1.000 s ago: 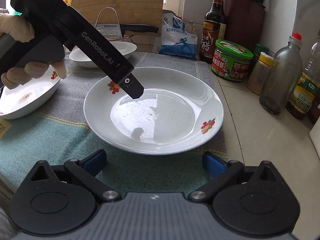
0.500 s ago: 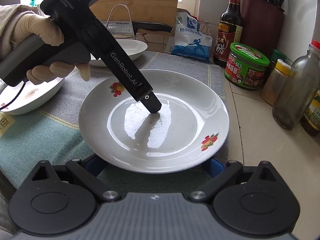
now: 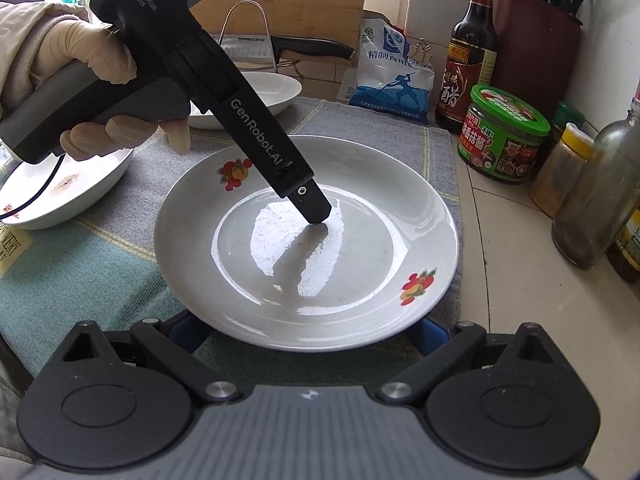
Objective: Organize plates and bowls
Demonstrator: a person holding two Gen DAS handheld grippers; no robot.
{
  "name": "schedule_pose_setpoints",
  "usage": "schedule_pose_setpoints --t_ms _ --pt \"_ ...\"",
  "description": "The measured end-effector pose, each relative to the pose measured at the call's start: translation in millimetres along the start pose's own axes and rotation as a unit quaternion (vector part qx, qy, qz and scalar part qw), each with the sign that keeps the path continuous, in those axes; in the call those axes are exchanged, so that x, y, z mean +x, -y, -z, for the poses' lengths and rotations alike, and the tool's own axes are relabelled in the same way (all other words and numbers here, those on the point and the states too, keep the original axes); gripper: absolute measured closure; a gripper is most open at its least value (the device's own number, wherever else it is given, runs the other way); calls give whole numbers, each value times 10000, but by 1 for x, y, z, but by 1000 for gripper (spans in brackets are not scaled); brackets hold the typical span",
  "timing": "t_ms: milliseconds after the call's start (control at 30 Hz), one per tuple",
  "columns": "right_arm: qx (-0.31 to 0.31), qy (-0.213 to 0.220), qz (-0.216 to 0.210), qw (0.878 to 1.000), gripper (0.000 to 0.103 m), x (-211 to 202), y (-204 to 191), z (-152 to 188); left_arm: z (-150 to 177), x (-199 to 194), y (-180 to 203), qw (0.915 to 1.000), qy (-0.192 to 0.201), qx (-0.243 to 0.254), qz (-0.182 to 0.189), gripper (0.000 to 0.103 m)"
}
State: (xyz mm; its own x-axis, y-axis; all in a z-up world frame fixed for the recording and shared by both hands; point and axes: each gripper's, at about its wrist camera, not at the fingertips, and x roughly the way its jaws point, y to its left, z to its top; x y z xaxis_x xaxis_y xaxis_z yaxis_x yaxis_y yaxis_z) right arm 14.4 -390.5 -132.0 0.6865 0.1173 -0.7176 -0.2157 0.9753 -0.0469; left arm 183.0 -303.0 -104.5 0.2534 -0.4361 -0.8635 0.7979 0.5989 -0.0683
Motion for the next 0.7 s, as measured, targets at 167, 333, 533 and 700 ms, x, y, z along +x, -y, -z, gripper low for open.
schedule_pose_setpoints --t_ms 167,333,533,700 --pt "-1 84 -28 10000 1 2 -2 -6 3 -8 -10 9999 87 -83 -76 28" --pt "-94 66 -105 9999 1 6 -6 -11 8 -11 -16 9998 47 -116 -163 28" --pt "-193 16 -156 9997 1 9 -9 -12 14 -12 -21 9996 19 -233 -143 28" --pt "-206 19 -126 9997 1 9 -11 -12 16 -13 -21 9996 37 -220 -145 28"
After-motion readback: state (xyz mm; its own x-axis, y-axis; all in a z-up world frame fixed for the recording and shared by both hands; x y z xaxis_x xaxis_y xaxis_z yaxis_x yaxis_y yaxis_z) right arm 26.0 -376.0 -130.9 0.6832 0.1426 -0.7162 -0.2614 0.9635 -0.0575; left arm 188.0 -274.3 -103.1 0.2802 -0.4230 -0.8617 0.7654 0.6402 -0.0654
